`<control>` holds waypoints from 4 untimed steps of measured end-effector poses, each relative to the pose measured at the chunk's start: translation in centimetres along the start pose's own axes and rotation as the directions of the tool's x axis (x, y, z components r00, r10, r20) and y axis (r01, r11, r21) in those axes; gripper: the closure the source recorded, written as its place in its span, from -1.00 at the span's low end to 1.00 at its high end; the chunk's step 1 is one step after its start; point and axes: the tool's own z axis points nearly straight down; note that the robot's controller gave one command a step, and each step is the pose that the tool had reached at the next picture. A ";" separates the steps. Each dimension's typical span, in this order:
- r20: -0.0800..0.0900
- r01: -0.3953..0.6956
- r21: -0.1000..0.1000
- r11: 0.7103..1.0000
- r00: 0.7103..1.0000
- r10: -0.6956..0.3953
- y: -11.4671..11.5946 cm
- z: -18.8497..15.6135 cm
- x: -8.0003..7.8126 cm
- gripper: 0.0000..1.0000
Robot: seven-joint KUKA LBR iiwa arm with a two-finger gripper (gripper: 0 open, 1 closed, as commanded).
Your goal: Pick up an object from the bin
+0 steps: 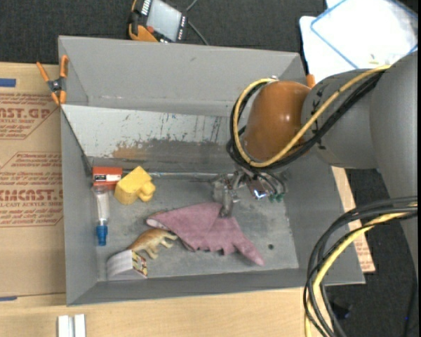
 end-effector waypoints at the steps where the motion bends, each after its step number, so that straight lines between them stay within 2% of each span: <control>1: 0.004 0.218 -0.001 0.976 0.976 -0.218 0.1 -0.1 0.4 1.00; 2: 0.003 0.043 -0.001 0.999 0.999 -0.043 -0.9 -0.5 0.2 1.00; 3: 0.002 0.175 -0.002 0.985 0.985 -0.175 -1.3 -9.7 0.9 1.00; 4: -0.003 0.078 -0.005 0.997 0.997 -0.078 -1.1 -2.2 1.2 1.00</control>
Offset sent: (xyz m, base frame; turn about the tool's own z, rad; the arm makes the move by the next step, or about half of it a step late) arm 0.0001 -0.0104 0.0054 -0.0443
